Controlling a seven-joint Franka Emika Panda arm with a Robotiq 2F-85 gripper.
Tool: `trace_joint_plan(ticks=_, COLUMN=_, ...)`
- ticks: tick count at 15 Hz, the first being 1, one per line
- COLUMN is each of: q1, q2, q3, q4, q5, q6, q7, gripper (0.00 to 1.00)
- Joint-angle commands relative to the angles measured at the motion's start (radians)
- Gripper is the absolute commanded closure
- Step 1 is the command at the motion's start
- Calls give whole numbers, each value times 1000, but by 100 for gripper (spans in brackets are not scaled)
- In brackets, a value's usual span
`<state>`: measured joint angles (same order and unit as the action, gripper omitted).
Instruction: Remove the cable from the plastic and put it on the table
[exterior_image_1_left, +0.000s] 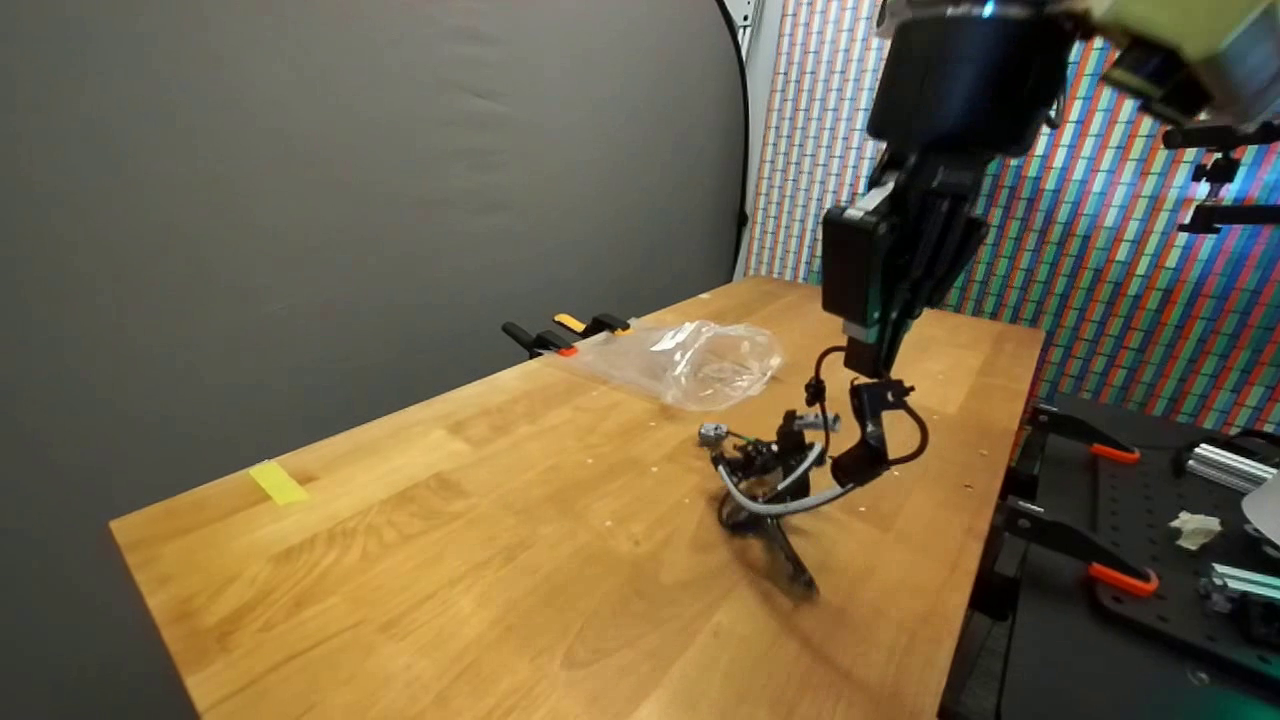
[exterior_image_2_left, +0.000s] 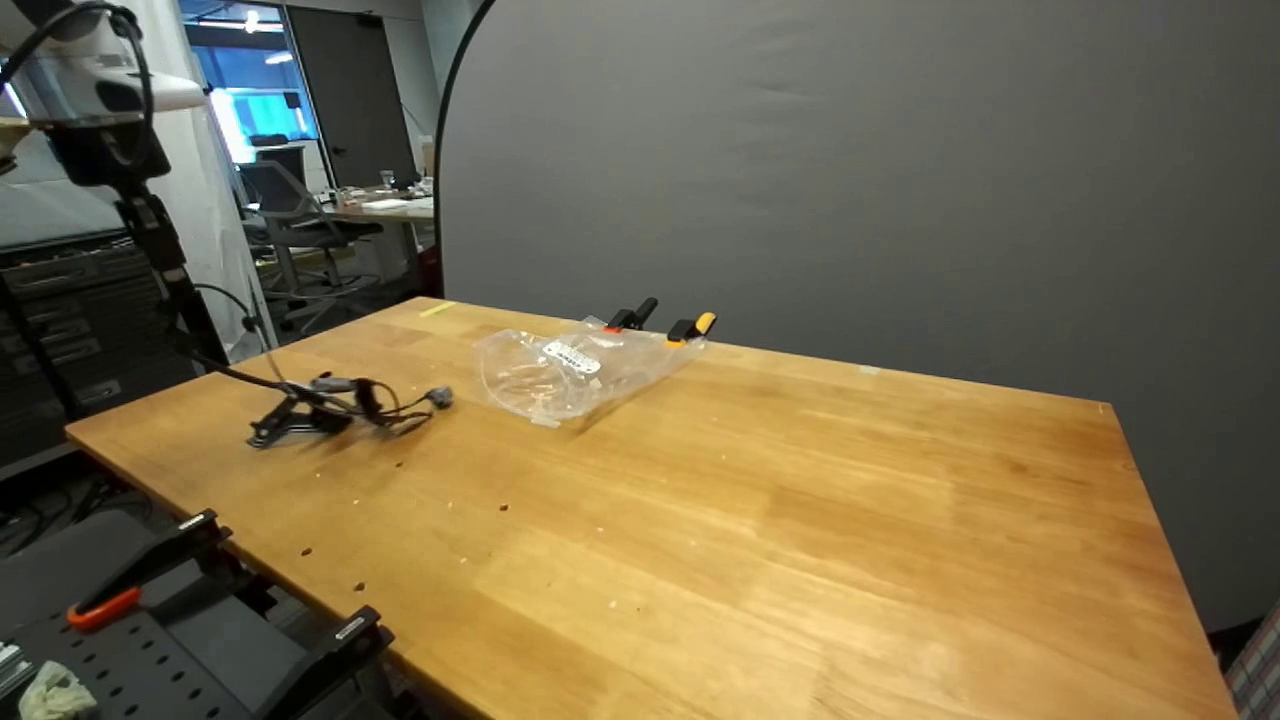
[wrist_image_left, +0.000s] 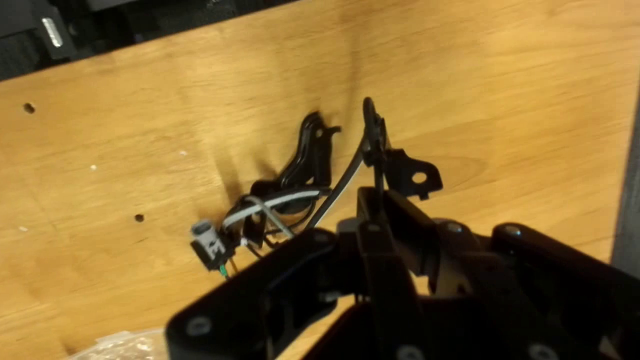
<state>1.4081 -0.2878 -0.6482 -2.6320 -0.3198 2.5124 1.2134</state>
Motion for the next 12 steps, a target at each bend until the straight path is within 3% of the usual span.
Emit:
trace_joint_plan(ticks=1, q1=-210, q2=18, q3=278, q4=93, q5=68, q6=-22, q7=-82, gripper=98)
trace_joint_plan(ticks=7, q1=-678, q2=22, q3=738, q4=155, q5=-207, q6=21, q7=4, gripper=98)
trace_joint_plan(ticks=12, q1=-959, q2=-24, q3=1021, q4=182, q5=-437, q6=52, q7=106, gripper=98)
